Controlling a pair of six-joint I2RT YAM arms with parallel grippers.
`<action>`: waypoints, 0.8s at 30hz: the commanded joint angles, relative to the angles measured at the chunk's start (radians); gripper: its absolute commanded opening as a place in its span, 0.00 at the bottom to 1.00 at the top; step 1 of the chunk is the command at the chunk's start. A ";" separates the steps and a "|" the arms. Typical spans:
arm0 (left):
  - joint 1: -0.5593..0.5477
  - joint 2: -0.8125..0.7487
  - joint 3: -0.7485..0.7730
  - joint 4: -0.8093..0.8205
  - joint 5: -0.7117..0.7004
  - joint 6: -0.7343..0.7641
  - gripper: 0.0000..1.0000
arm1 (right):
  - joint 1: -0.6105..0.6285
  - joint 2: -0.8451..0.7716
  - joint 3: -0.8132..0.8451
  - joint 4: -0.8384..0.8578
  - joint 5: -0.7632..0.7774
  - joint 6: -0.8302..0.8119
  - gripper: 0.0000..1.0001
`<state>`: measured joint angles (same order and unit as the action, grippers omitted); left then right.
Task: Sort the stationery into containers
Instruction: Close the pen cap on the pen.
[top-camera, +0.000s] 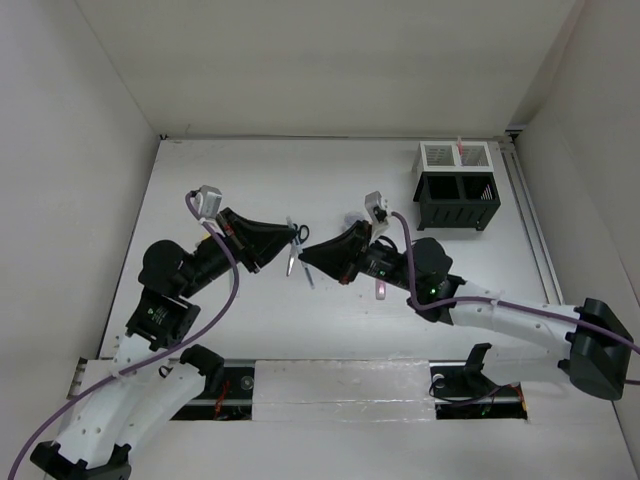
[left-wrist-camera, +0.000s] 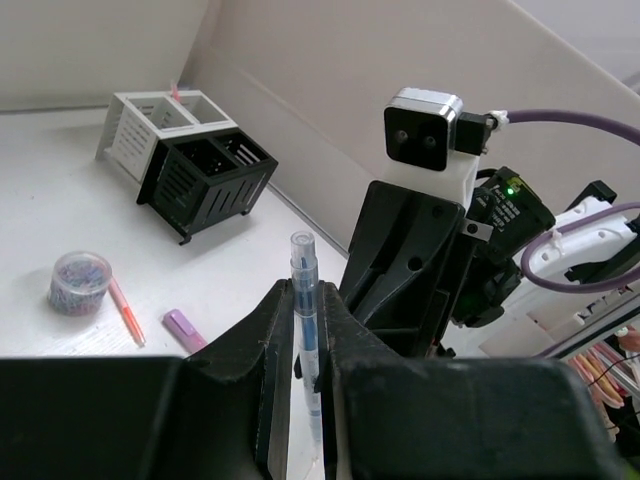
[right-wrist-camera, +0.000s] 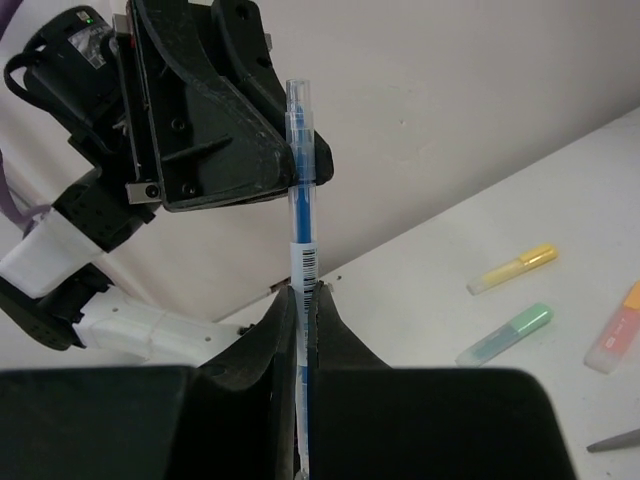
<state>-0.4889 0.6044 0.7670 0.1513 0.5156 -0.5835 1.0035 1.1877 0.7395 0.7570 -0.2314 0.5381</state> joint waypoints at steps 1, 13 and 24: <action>0.000 0.005 -0.020 0.042 0.069 0.022 0.00 | 0.006 -0.010 0.028 0.243 0.040 0.054 0.00; 0.000 0.024 -0.038 0.051 0.103 0.022 0.00 | 0.006 0.023 0.037 0.363 0.058 0.086 0.00; 0.000 -0.006 -0.038 0.010 0.066 0.044 0.00 | -0.025 0.004 0.072 0.312 0.058 0.086 0.00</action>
<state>-0.4866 0.6044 0.7589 0.2420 0.5190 -0.5663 1.0008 1.2316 0.7380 0.8978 -0.2249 0.6102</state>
